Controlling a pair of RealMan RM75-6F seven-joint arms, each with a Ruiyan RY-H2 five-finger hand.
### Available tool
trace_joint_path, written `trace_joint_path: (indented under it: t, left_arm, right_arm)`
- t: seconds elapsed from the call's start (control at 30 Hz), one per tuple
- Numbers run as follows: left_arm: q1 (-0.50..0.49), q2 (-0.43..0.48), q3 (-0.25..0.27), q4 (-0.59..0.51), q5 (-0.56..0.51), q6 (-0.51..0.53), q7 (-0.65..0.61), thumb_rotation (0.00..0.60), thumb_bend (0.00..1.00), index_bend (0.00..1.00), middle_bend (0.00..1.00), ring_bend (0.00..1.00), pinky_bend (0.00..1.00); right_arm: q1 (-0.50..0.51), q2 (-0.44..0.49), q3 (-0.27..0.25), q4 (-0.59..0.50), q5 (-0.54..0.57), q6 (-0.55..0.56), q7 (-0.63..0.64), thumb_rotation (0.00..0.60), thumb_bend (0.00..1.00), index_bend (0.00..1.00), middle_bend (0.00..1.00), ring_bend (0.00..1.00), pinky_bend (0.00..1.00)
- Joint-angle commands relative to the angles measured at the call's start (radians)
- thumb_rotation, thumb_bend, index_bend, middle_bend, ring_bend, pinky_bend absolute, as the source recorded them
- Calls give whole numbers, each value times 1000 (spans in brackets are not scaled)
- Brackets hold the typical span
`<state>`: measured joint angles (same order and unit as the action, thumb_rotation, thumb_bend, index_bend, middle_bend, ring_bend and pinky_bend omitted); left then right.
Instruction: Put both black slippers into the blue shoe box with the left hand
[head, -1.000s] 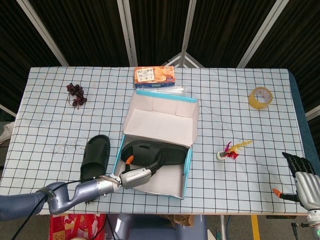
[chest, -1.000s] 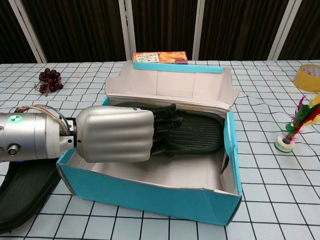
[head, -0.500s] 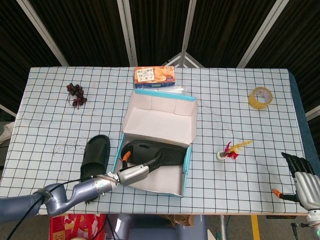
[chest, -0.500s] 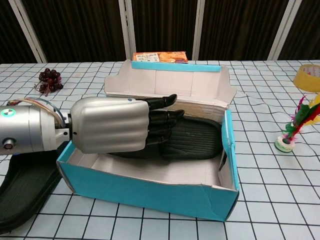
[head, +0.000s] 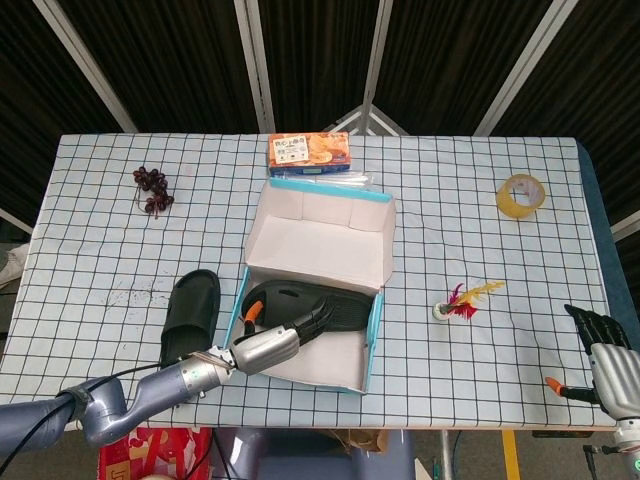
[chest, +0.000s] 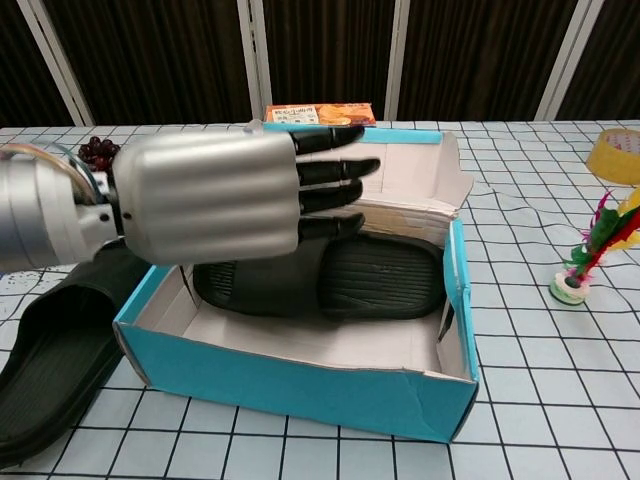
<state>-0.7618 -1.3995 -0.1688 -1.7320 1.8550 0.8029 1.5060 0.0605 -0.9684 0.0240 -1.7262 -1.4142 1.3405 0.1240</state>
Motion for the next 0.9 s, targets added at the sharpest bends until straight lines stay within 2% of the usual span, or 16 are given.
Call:
trace_joint_path:
  t: [0.03, 0.2, 0.33, 0.37, 0.43, 0.57, 0.7, 0.9]
  left_arm:
    - [60, 98, -22, -120, -20, 149, -169, 600, 198, 120, 175, 0, 80]
    - [161, 192, -21, -223, -174, 251, -340, 600, 190, 137, 218, 0, 80]
    - [220, 252, -29, -282, -373, 263, -446, 600, 182, 139, 225, 0, 80]
    - [236, 267, -35, -302, -462, 255, -518, 600, 179, 139, 225, 0, 80]
    - [237, 321, -52, -338, -656, 186, -662, 600, 173, 139, 224, 0, 80]
    - [190, 400, -73, -330, -888, 47, -829, 598, 165, 139, 208, 0, 80]
    - [128, 449, -59, -291, -1038, -75, -910, 582, 157, 127, 190, 0, 80]
    - [36, 468, 6, -238, -1161, -154, -918, 577, 156, 124, 193, 0, 79]
  right_arm:
    - [-1, 0, 0, -1, 0, 2, -1, 600, 161, 55, 108, 85, 36]
    - [-2, -1, -2, -7, -3, 4, -11, 600, 161, 54, 109, 85, 36]
    - [-2, -1, -5, -13, -7, 3, -20, 600, 161, 55, 108, 85, 36]
    - [-1, -2, -4, -14, -6, 2, -23, 600, 161, 55, 108, 85, 36]
    - [0, -3, -4, -17, -2, 0, -30, 600, 162, 54, 108, 85, 36]
    - [5, -3, -2, -20, 11, -13, -39, 600, 161, 55, 109, 85, 36]
    - [6, -2, -1, -22, 14, -13, -42, 600, 161, 55, 108, 85, 36]
    - [6, -3, -2, -23, 13, -14, -45, 600, 161, 55, 108, 85, 36]
